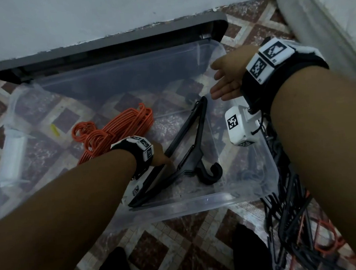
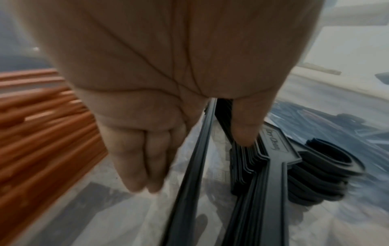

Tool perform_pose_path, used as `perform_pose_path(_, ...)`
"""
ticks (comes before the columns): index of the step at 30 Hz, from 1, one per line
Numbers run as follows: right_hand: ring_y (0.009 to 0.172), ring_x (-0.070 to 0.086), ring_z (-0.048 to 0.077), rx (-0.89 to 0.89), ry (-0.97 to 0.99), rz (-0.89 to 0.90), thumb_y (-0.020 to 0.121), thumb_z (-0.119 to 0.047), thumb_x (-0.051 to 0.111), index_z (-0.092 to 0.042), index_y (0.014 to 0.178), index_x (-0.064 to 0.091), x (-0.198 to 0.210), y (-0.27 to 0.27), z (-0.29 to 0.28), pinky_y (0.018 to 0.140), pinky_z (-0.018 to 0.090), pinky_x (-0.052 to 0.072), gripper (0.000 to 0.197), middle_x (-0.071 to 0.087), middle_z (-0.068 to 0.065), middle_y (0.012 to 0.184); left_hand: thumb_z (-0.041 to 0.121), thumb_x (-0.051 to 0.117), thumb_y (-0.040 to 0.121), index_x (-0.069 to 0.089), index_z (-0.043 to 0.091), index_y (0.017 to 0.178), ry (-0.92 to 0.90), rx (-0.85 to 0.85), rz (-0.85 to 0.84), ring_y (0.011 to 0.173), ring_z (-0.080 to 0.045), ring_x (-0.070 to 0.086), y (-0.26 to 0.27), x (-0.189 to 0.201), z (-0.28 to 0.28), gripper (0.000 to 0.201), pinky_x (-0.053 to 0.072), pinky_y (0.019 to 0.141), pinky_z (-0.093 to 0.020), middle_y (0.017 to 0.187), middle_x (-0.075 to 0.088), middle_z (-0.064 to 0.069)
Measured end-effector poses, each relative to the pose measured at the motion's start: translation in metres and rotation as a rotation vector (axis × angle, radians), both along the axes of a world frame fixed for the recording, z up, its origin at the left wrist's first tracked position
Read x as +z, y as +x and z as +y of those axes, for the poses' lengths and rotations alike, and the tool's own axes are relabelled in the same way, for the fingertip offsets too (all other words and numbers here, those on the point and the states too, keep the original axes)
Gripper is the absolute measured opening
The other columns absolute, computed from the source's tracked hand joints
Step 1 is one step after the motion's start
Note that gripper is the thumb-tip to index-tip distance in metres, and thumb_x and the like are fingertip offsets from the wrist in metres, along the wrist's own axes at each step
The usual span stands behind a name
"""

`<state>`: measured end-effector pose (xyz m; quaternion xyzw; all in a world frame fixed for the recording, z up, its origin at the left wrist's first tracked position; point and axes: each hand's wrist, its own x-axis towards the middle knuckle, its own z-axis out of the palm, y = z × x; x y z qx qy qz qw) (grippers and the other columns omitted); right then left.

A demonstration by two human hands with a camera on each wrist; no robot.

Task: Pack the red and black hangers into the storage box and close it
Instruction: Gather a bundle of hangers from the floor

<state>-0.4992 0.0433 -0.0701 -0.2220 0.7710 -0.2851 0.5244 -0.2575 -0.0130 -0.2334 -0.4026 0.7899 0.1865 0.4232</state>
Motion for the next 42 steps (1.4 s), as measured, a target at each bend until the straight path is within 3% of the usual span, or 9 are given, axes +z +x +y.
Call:
perform_pose_path(3, 0.065, 0.073, 0.023, 0.025, -0.082, 0.007, 0.101, -0.043, 0.045, -0.007, 0.108, 0.053, 0.019, -0.006, 0.006, 0.056, 0.025, 0.054, 0.038, 0.072, 0.020, 0.101, 0.066, 0.050, 0.087, 0.036, 0.014, 0.148, -0.141, 0.010, 0.182, 0.135, -0.031, 0.044, -0.001, 0.028, 0.000, 0.082, 0.034, 0.112, -0.036, 0.151, 0.042, -0.014)
perform_pose_path(5, 0.055, 0.070, 0.021, 0.011, -0.165, 0.026, 0.100, -0.045, 0.046, -0.014, 0.097, 0.052, 0.043, -0.020, 0.016, 0.051, 0.021, 0.051, 0.032, 0.074, 0.016, 0.092, 0.052, 0.052, 0.092, 0.045, 0.020, 0.142, -0.283, 0.056, 0.427, 0.123, -0.032, 0.054, -0.009, 0.062, 0.003, 0.060, 0.039, 0.102, -0.031, 0.138, 0.055, -0.013)
perform_pose_path(10, 0.060, 0.071, 0.019, -0.026, -0.300, 0.364, 0.099, -0.038, 0.050, -0.009, 0.114, 0.057, 0.113, -0.078, 0.096, 0.054, 0.024, 0.054, 0.033, 0.073, 0.009, 0.091, 0.037, 0.053, 0.093, 0.061, 0.025, 0.114, -0.571, 0.161, 1.096, 0.084, -0.023, 0.061, -0.048, 0.168, 0.037, 0.026, 0.045, 0.077, -0.030, 0.087, 0.065, 0.004)
perform_pose_path(16, 0.081, 0.073, 0.024, -0.012, -0.187, 0.635, 0.098, -0.039, 0.055, -0.011, 0.106, 0.068, 0.115, -0.165, 0.283, 0.075, 0.038, 0.059, 0.031, 0.075, 0.000, 0.090, 0.038, 0.047, 0.089, 0.058, 0.030, 0.103, -0.457, -0.084, 1.352, 0.068, -0.004, 0.048, -0.142, 0.236, 0.142, 0.020, 0.035, 0.060, -0.018, 0.076, 0.054, 0.013)
perform_pose_path(21, 0.080, 0.071, 0.018, -0.020, 0.070, 0.714, 0.098, -0.041, 0.054, -0.017, 0.099, 0.070, 0.054, -0.204, 0.422, 0.084, 0.042, 0.057, 0.029, 0.075, 0.000, 0.094, 0.039, 0.045, 0.092, 0.054, 0.030, 0.104, -0.226, -0.305, 1.183, 0.067, -0.003, 0.049, -0.218, 0.198, 0.231, 0.017, 0.037, 0.059, -0.027, 0.084, 0.053, 0.012)
perform_pose_path(28, 0.098, 0.062, 0.028, 0.024, 0.390, 0.618, 0.099, -0.043, 0.052, -0.017, 0.110, 0.066, -0.064, -0.210, 0.534, 0.088, 0.037, 0.050, 0.032, 0.067, 0.011, 0.114, 0.036, 0.059, 0.091, 0.055, 0.023, 0.115, -0.005, -0.466, 0.722, 0.094, -0.027, 0.059, -0.260, 0.089, 0.308, 0.028, 0.039, 0.075, -0.027, 0.110, 0.056, -0.005)
perform_pose_path(33, 0.115, 0.058, 0.031, 0.119, 0.581, 0.486, 0.095, -0.048, 0.057, -0.016, 0.126, 0.062, -0.134, -0.190, 0.576, 0.096, 0.035, 0.048, 0.045, 0.060, 0.012, 0.131, 0.048, 0.055, 0.091, 0.048, 0.025, 0.127, 0.040, -0.621, 0.308, 0.103, -0.028, 0.061, -0.257, 0.036, 0.324, 0.043, 0.053, 0.086, -0.037, 0.121, 0.059, -0.006)
perform_pose_path(37, 0.123, 0.055, 0.028, 0.331, 0.563, 0.310, 0.097, -0.051, 0.051, -0.018, 0.134, 0.057, -0.177, -0.138, 0.582, 0.100, 0.032, 0.044, 0.050, 0.059, 0.008, 0.133, 0.049, 0.051, 0.095, 0.032, 0.019, 0.143, 0.065, -0.614, 0.090, 0.096, -0.027, 0.063, -0.254, 0.018, 0.324, 0.059, 0.052, 0.077, -0.032, 0.119, 0.063, -0.008)
perform_pose_path(42, 0.112, 0.061, 0.028, 0.135, 0.467, 0.129, 0.091, -0.041, 0.064, -0.020, 0.119, 0.062, -0.214, -0.089, 0.555, 0.091, 0.030, 0.050, 0.036, 0.063, 0.006, 0.121, 0.057, 0.051, 0.093, 0.011, 0.026, 0.156, 0.168, -0.561, -0.025, 0.123, -0.029, 0.054, -0.251, 0.004, 0.323, 0.080, 0.048, 0.095, -0.032, 0.146, 0.046, -0.008)
